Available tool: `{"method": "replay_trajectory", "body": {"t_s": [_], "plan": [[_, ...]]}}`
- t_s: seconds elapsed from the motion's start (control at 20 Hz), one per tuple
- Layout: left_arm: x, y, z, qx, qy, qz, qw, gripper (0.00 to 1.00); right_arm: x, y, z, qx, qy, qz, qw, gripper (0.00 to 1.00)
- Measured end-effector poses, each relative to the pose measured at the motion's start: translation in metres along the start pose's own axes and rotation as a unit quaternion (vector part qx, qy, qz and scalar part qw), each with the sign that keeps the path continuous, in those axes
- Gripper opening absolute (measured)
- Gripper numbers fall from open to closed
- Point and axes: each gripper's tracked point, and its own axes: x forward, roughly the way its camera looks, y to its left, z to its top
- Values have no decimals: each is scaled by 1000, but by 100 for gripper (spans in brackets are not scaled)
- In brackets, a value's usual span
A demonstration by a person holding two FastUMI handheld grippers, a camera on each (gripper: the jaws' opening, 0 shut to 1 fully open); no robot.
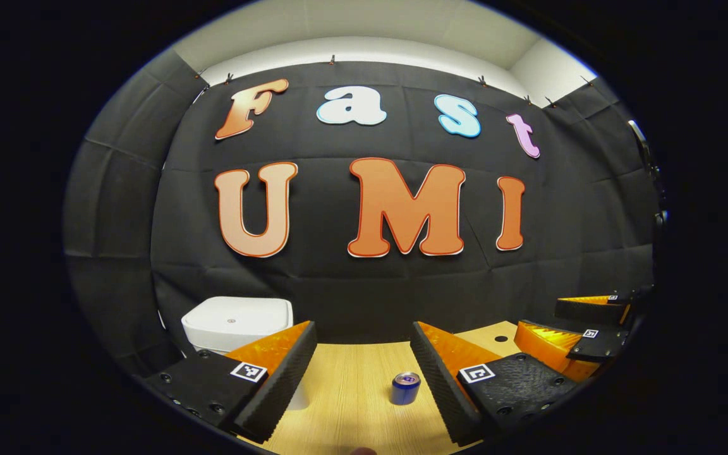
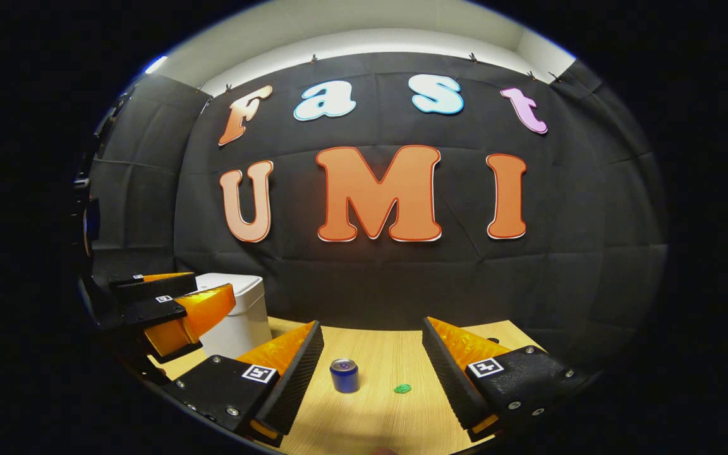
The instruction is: Press the lid of the desktop garbage bin to open it, pick up the crumpled paper on the desktop and throw it into the bin, then pick up the pop can on the desktop and drop it into the bin, and finally close the garbage bin lid.
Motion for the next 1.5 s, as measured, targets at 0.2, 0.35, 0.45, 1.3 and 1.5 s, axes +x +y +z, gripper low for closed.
{"method": "replay_trajectory", "body": {"t_s": [0.2, 0.35, 0.45, 1.3, 1.5], "plan": [[-2, -5, -1, 12, 2, -3, 1000, 94, -4, -3, -3, 7, 6, -8, 1000, 94], [-6, -9, -5, 19, 5, -8, 1000, 94, -5, -8, -6, 11, 11, -18, 1000, 94], [-5, -10, -8, 21, 10, -9, 1000, 94, -6, -9, -7, 11, 13, -21, 1000, 94], [23, 84, 28, 28, 3, 64, 998, 74, 4, -12, -11, 14, 25, -21, 999, 94], [54, 130, 35, 12, 18, 59, 998, 35, 6, -17, -10, 20, 24, -24, 999, 94]]}}
